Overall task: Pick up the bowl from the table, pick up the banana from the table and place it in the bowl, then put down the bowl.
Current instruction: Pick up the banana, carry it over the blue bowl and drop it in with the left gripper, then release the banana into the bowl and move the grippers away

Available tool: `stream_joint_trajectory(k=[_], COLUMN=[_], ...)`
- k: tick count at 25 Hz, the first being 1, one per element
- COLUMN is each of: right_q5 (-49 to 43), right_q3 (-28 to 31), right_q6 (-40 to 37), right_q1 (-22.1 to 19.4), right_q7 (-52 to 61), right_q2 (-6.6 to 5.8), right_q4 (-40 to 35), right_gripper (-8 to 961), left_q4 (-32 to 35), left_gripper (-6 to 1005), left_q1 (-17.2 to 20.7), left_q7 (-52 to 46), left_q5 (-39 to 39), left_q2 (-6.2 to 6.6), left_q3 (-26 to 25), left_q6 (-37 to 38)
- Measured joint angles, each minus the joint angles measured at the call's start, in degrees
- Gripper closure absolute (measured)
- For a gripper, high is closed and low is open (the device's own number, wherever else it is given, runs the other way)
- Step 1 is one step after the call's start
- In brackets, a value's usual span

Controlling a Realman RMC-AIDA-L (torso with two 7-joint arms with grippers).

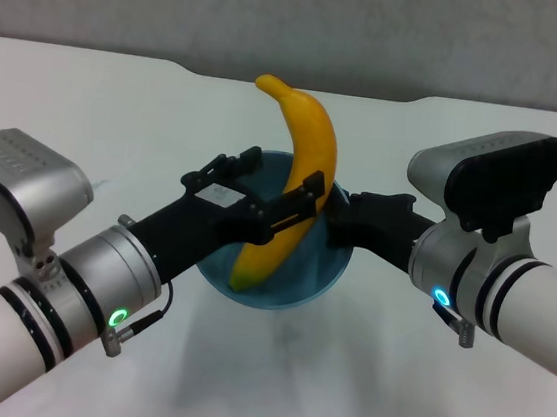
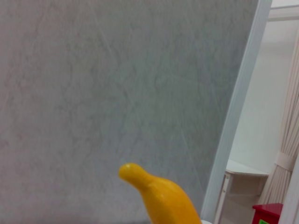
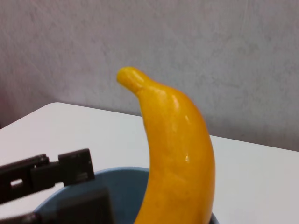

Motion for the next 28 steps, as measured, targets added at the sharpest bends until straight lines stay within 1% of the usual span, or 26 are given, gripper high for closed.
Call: stream_joint_trajectory(k=[3, 8, 11, 12, 14, 15, 17, 18, 21, 22, 24, 28], right_q5=[0.0, 0.0, 0.0, 0.0, 0.01, 0.02, 0.14, 0.14, 0.39, 0.46, 0.48, 0.52], right_q3=[0.05, 1.32, 3.28, 3.28, 3.83, 4.04, 5.19, 5.19, 6.46, 6.63, 6.65, 6.82], right_q6=[0.0, 1.48, 6.38, 6.38, 8.71, 9.62, 12.73, 12.73, 15.9, 16.5, 16.52, 16.05], right_q1=[-0.11, -0.01, 1.49, 1.49, 2.43, 2.79, 4.37, 4.37, 6.69, 7.39, 7.47, 7.27], right_q7=[0.0, 0.0, -0.02, -0.02, -0.04, -0.05, -0.06, -0.06, -0.07, -0.03, 0.03, 0.29], right_q2=[0.0, 0.0, 0.0, 0.0, 0.0, 0.0, 0.0, 0.0, 0.06, 0.15, 0.16, 0.17], right_q4=[0.13, 0.84, 1.35, 1.35, 1.51, 1.5, 1.5, 1.5, 2.19, 2.83, 3.11, 5.51], right_gripper=[903, 903, 903, 903, 903, 903, 903, 903, 902, 902, 902, 902], left_q4=[-0.34, -1.35, -2.97, -3.6, -4.32, -4.71, -4.97, -4.97, -5.08, -5.04, -4.98, -4.78], left_gripper=[103, 97, 97, 97, 98, 98, 99, 99, 100, 100, 101, 102], left_q1=[0.19, 1.28, 2.16, 2.32, 2.42, 2.53, 2.73, 2.73, 3.13, 3.45, 3.65, 5.2], left_q7=[0.79, 1.66, 1.69, 1.69, 1.8, 1.96, 2.05, 2.05, 2.23, 2.43, 2.5, 2.93], left_q5=[0.08, 0.22, 0.22, 0.24, 0.32, 0.68, 1.63, 1.63, 2.5, 2.51, 2.52, 2.55], left_q2=[0.1, 0.25, 0.29, 0.37, 0.51, 0.58, 0.6, 0.6, 0.58, 0.53, 0.51, 0.43], left_q3=[-0.52, -4.18, -7.0, -7.84, -8.77, -9.31, -9.89, -9.89, -10.82, -11.86, -12.37, -14.69], left_q6=[0.38, 4.24, 11.3, 14.68, 20.57, 24.92, 28.84, 28.84, 32.84, 34.64, 35.28, 36.94])
